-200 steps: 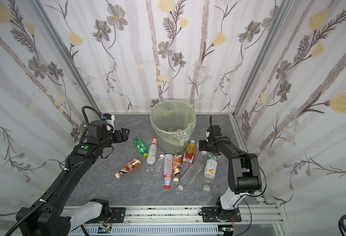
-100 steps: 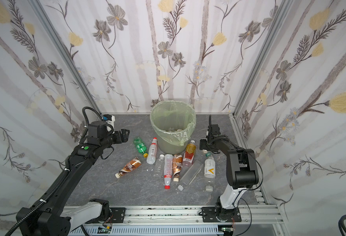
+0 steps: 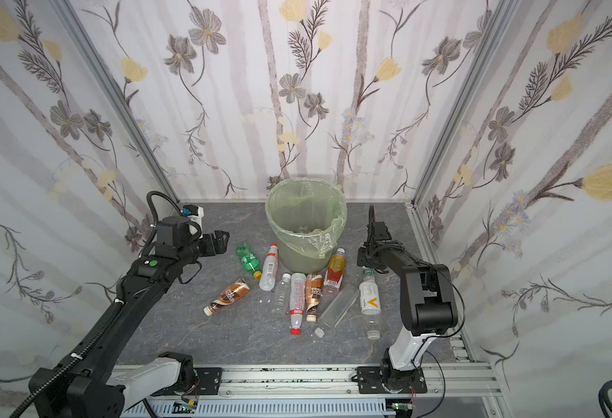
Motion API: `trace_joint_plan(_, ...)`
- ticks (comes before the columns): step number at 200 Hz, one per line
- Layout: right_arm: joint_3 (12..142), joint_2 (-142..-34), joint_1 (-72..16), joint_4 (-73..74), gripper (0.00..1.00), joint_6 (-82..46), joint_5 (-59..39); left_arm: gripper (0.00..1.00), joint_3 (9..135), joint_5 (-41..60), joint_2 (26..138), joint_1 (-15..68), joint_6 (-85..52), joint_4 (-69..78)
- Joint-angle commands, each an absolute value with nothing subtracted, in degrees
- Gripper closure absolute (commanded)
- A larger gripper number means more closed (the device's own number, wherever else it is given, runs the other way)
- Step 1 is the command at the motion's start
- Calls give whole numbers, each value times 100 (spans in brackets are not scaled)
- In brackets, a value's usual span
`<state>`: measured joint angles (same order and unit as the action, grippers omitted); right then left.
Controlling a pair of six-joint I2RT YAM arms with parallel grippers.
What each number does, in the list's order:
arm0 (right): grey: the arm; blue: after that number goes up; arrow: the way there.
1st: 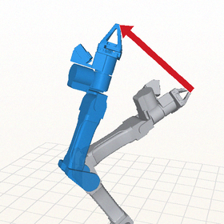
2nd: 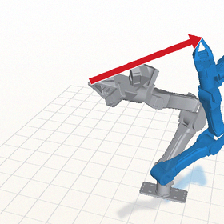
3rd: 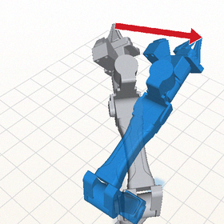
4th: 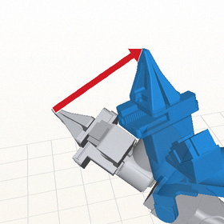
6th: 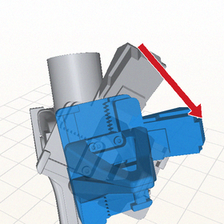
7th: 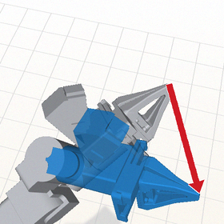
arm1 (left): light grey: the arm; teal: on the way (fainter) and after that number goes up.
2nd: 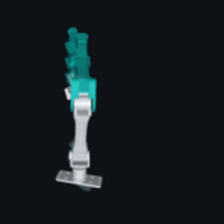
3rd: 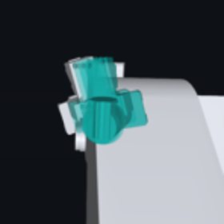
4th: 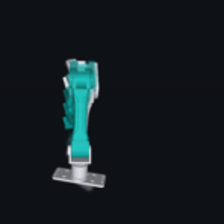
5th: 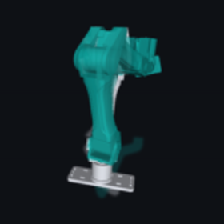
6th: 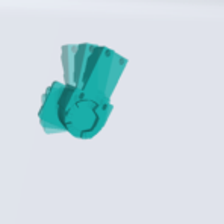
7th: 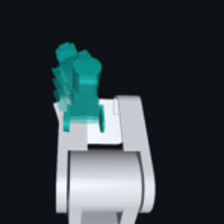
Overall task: Put the plastic bottles in the bin
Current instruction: 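Close the right gripper on the clear crane-label bottle and lift it, then carry the crane-label bottle with the right gripper over the bin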
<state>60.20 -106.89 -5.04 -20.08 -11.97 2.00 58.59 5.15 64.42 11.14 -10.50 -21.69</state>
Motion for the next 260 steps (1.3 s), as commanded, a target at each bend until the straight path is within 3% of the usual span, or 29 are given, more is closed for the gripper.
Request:
trace_joint_plan(1, 6020, -10481, -509, -1661, 48, -1299, 444, 10, 5801, 358, 6368, 1108, -964, -2065)
trace_joint_plan(66, 6214, -9619, -523, -1766, 53, -1287, 760, 10, 5700, 233, 6385, 1108, -879, -2063)
trace_joint_plan(188, 8237, -8500, -1416, -2649, 53, -991, 779, 10, 5600, 47, 6609, 1106, -714, -2057)
trace_joint_plan(260, 9145, -8775, -2026, -2376, 52, -1351, -1181, 10, 5541, 42, 6575, 1109, -714, -2062)
